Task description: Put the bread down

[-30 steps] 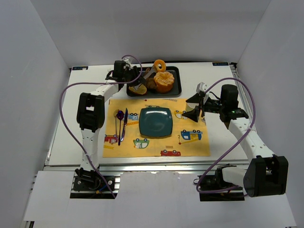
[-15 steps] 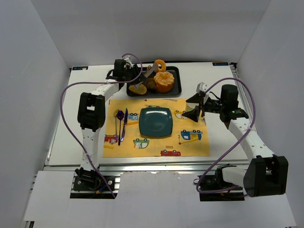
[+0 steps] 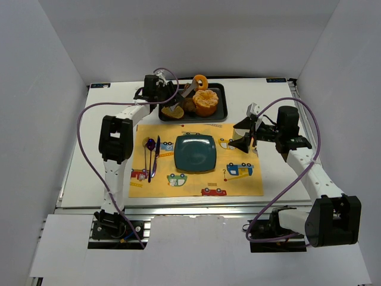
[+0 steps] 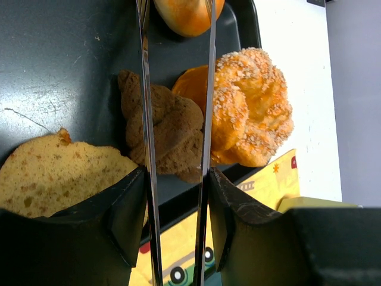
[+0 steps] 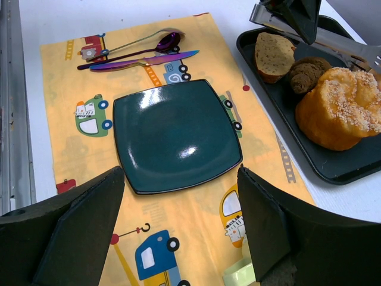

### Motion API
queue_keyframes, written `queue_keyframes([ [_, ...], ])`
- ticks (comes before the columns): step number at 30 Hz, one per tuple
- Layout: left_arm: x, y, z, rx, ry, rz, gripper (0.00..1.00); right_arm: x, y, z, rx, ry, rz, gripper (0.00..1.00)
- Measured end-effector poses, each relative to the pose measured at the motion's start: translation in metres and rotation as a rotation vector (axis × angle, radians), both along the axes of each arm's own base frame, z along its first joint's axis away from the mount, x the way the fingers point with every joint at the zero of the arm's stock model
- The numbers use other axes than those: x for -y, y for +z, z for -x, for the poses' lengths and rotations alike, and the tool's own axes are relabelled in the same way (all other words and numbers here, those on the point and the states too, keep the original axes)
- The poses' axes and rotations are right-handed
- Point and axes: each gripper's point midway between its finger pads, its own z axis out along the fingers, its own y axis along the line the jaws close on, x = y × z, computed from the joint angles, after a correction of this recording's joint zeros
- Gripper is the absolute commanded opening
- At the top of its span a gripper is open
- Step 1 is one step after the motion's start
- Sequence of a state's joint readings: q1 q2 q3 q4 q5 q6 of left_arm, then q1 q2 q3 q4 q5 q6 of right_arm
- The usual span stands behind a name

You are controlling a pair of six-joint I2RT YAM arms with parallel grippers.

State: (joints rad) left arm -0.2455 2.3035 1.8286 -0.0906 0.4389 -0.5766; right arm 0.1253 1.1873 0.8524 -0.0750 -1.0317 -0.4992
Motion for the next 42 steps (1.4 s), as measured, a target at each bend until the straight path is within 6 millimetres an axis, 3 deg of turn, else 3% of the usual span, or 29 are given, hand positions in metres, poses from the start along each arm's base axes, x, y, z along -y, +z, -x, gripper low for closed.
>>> queue_keyframes([
  [5, 0.001, -0.014, -0.002, -0.022, 0.0, -0.001, 0.52, 0.0, 0.0, 0.0, 0.001, 0.0, 0.0, 0.81],
  [8, 0.002, -0.017, 0.0, -0.034, -0.002, -0.001, 0.45, 0.0, 0.0, 0.0, 0.001, 0.0, 0.0, 0.81],
  [11, 0.002, -0.015, -0.001, -0.032, -0.003, 0.004, 0.34, 0.0, 0.0, 0.0, 0.002, 0.0, -0.001, 0.81],
  [16, 0.004, -0.013, -0.001, -0.031, -0.011, 0.012, 0.0, 0.0, 0.0, 0.0, 0.001, -0.001, -0.001, 0.81],
  [23, 0.001, -0.009, 0.008, -0.024, -0.005, 0.015, 0.0, 0.0, -0.006, 0.002, -0.017, 0.0, 0.0, 0.81],
  [28, -0.007, 0.028, 0.022, 0.045, 0.033, 0.044, 0.0, 0.0, -0.006, 0.003, -0.016, 0.003, -0.001, 0.81],
  [34, -0.029, 0.129, 0.042, 0.254, 0.1, 0.088, 0.0, -0.001, -0.005, 0.004, -0.017, 0.012, -0.006, 0.81],
  [37, -0.048, 0.166, 0.06, 0.342, 0.137, 0.09, 0.0, -0.001, -0.005, 0.005, -0.017, 0.015, -0.007, 0.81],
  [40, -0.062, 0.177, 0.091, 0.37, 0.138, 0.087, 0.0, -0.001, -0.005, 0.006, -0.013, 0.017, -0.005, 0.8],
  [42, -0.066, 0.164, 0.12, 0.345, 0.113, 0.09, 0.0, 0.0, -0.005, 0.009, -0.01, 0.023, -0.001, 0.78],
])
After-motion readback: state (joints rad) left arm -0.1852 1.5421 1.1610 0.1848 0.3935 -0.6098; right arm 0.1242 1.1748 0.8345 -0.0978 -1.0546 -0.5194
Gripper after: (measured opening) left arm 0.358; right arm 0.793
